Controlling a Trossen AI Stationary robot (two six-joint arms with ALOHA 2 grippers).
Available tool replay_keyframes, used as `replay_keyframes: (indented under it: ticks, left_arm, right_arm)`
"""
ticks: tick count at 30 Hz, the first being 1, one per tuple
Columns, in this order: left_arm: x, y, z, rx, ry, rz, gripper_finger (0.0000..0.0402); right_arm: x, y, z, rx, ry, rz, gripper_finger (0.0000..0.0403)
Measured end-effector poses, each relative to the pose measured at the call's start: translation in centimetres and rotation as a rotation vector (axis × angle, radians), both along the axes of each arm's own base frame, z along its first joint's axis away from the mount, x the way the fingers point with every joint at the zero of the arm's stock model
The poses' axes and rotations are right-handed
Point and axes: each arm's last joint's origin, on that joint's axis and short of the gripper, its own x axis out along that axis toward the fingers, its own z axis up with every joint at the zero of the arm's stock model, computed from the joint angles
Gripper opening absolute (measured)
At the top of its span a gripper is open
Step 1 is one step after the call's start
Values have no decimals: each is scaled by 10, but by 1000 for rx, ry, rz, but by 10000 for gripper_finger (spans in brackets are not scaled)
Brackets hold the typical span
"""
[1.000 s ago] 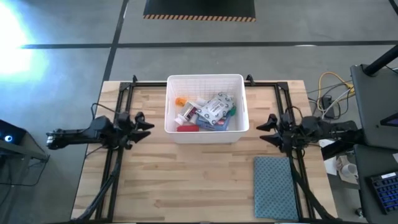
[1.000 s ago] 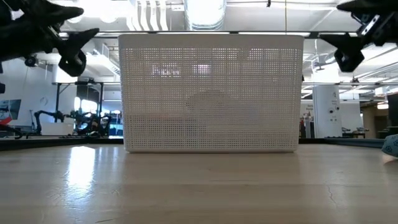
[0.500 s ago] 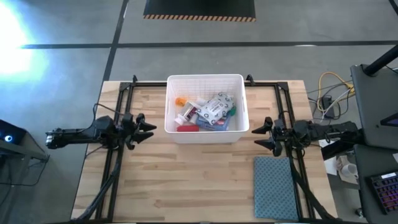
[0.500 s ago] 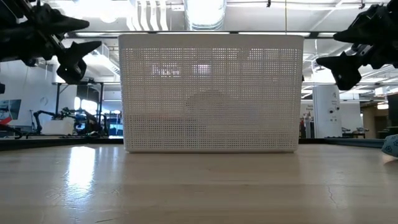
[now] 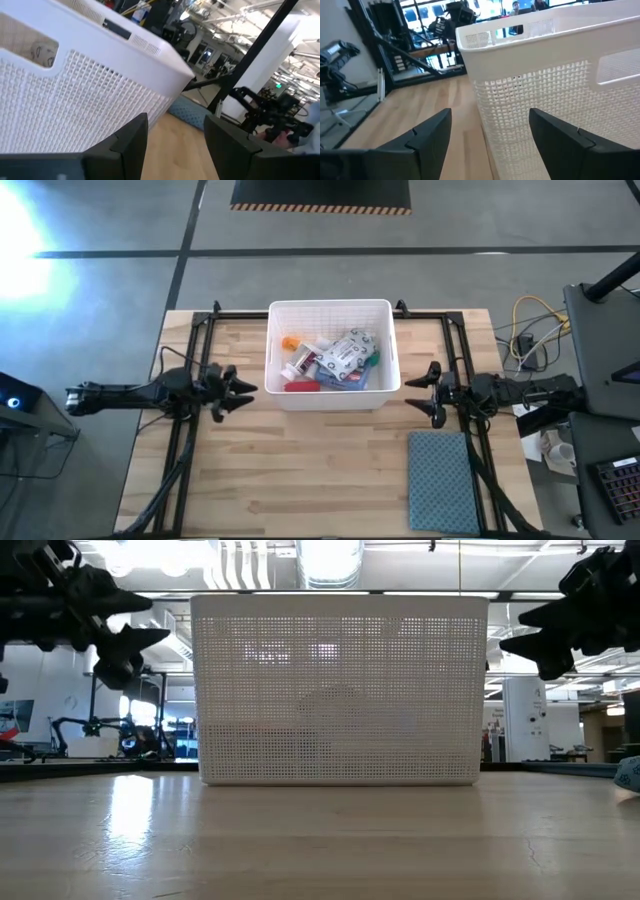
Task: Pick & place medical supplies in basket/bin
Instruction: Return to Home Position
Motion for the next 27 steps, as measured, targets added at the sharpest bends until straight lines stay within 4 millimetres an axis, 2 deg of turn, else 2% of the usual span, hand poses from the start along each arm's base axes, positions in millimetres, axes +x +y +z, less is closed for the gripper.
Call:
replay_keyframes:
  ticks: [27]
  left_arm:
    - [13,1,-22,-11,224,0,175]
  right_arm:
    - [1,0,-1,-15,13,7,256]
